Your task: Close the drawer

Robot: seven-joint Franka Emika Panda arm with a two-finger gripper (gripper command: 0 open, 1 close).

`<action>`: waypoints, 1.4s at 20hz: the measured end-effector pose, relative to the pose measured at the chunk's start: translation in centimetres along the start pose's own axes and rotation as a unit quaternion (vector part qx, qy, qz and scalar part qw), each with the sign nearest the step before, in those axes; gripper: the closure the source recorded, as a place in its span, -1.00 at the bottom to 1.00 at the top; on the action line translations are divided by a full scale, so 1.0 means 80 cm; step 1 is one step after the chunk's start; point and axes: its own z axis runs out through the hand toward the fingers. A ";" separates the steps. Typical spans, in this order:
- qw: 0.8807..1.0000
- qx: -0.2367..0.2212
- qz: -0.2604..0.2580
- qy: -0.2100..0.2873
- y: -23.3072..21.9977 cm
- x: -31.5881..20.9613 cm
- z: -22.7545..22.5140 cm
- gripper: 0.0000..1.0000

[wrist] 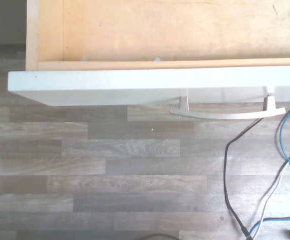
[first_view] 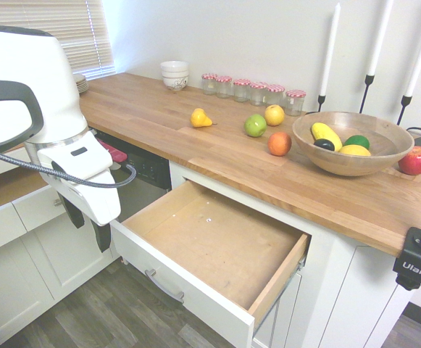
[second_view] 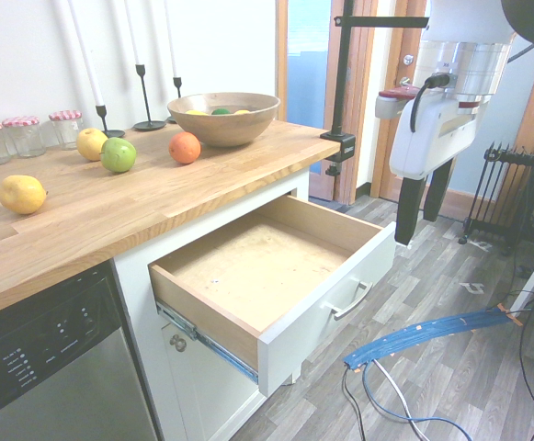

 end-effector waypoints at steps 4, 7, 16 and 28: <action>1.000 -0.003 0.001 0.003 0.009 -0.010 0.013 -1.00; 1.000 -0.004 0.002 0.004 0.024 -0.021 0.020 -1.00; 1.000 0.003 0.008 0.014 0.052 -0.036 0.021 -1.00; 0.999 -0.018 0.033 -0.018 0.083 0.015 0.171 -1.00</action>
